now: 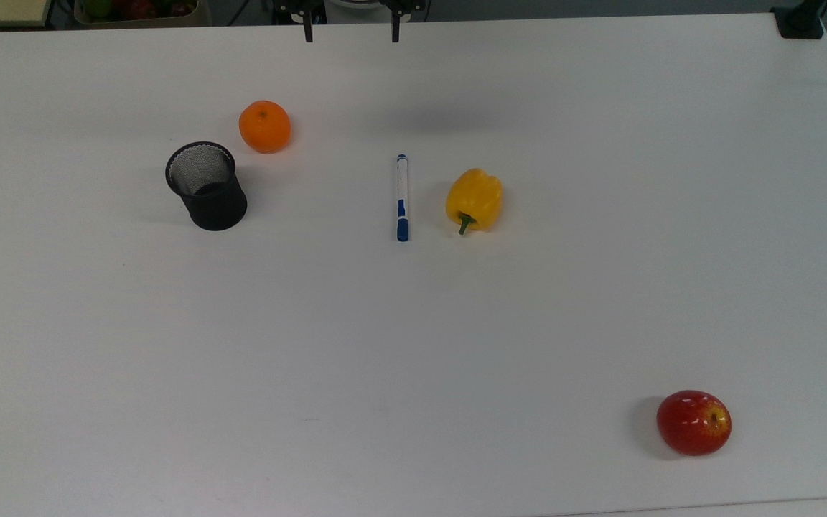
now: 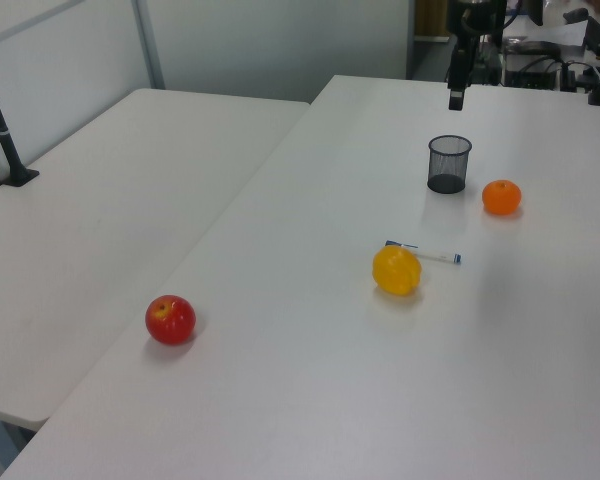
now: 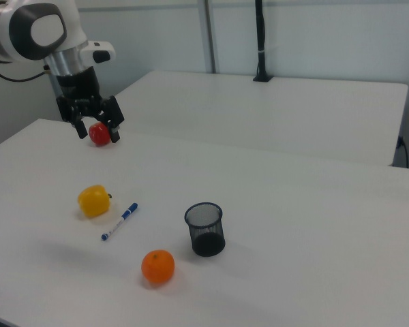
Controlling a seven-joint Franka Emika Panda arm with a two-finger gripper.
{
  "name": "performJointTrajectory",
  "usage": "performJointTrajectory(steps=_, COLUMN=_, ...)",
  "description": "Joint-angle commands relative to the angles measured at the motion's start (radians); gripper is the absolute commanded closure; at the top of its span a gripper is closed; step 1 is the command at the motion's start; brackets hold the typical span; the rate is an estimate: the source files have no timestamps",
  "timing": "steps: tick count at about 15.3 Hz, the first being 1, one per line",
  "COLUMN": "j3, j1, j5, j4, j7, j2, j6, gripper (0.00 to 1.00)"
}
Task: Place marker
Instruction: 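Move the gripper down over the blue-capped white marker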
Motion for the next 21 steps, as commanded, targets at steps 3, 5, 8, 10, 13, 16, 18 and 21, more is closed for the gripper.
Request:
performJointTrajectory(steps=3, j3=-0.010, j1=0.000, j5=-0.002, j4=-0.013, j7=0.005, j2=-0.011, j6=-0.035, gripper=0.00)
performJointTrajectory(steps=5, j3=-0.010, j1=0.000, j5=0.001, j4=-0.013, j7=0.005, j2=-0.011, j6=-0.032, gripper=0.00)
performJointTrajectory(steps=8, j3=-0.008, j1=0.002, j5=0.001, j4=-0.022, j7=0.002, j2=-0.002, j6=-0.020, gripper=0.00)
performJointTrajectory(steps=10, j3=-0.007, j1=0.002, j5=0.001, j4=-0.056, j7=-0.015, j2=0.012, j6=0.037, gripper=0.00)
performJointTrajectory(steps=13, j3=-0.004, j1=0.008, j5=0.001, j4=-0.105, j7=-0.024, j2=0.035, j6=0.097, gripper=0.00)
performJointTrajectory(steps=16, j3=-0.004, j1=0.006, j5=0.001, j4=-0.128, j7=-0.024, j2=0.073, j6=0.149, gripper=0.00)
performJointTrajectory(steps=18, j3=-0.004, j1=0.011, j5=0.001, j4=-0.154, j7=-0.012, j2=0.107, j6=0.209, gripper=0.00)
performJointTrajectory(steps=21, j3=-0.004, j1=0.012, j5=-0.001, j4=-0.183, j7=-0.012, j2=0.144, j6=0.272, gripper=0.00)
